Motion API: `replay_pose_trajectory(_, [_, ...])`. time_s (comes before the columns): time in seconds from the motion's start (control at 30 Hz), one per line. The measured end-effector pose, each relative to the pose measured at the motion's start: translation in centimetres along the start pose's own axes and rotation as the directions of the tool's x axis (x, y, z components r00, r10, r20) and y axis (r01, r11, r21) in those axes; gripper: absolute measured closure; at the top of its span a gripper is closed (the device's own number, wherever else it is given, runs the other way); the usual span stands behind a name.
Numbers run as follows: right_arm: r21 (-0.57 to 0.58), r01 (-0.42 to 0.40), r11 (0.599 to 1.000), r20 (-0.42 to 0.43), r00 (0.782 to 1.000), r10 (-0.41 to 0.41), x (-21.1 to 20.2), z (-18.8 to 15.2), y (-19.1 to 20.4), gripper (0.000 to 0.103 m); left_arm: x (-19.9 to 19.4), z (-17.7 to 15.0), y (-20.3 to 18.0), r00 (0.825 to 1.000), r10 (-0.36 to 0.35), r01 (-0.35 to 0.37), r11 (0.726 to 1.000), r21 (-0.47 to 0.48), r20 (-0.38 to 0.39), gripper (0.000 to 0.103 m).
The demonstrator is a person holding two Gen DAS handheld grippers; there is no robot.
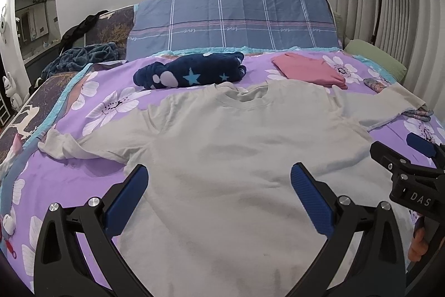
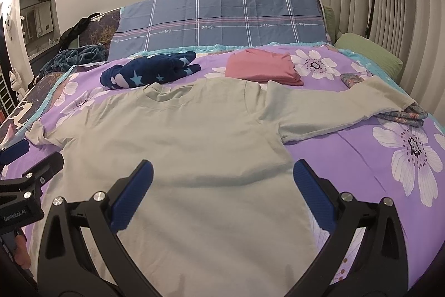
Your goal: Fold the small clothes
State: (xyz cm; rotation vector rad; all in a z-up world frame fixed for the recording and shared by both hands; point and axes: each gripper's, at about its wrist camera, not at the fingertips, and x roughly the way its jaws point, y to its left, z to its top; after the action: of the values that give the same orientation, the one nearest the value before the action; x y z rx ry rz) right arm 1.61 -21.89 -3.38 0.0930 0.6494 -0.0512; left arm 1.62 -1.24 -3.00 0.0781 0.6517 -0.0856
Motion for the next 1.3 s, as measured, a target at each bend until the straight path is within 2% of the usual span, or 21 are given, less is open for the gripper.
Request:
replay_pose_trajectory(0.47, [-0.031,0.049,0.998,-0.003,0.999,-0.049,0.1,0.1,0.8,0.002,0.5,-0.3,0.3,1.0,0.005,-0.005,1.0,-0.002,-0.002,0.001])
replay_pose_trajectory(0.83, [-0.072,0.045,0.996,-0.02,0.999,-0.047,0.8,0.2,2.2,0.002,0.6,-0.7,2.1,0.998,0.025,-0.022,0.999,-0.045,0.052,0.001])
replay_pose_trajectory(0.93, [-0.077,0.044,0.996,-0.024,0.999,-0.046,0.9,0.2,2.4,0.002,1.1,-0.9,2.3,0.999,0.024,-0.022,0.999,-0.036,0.039,0.001])
replay_pose_trajectory(1.07, [-0.087,0.049,0.995,-0.024,0.998,-0.051,1.1,0.2,2.8,0.002,1.6,-1.1,3.0,1.0,-0.001,0.002,0.997,-0.076,0.021,0.001])
replay_pose_trajectory(1.2, [-0.094,0.049,0.994,-0.028,0.998,-0.052,1.4,0.2,2.9,0.002,1.9,-1.3,3.0,0.999,0.024,-0.023,0.999,-0.04,0.037,0.001])
replay_pose_trajectory(1.3, [-0.087,0.047,0.995,-0.038,0.998,-0.05,1.7,0.1,2.9,0.002,2.1,-1.3,3.1,0.999,0.01,-0.009,1.0,-0.03,0.032,0.001])
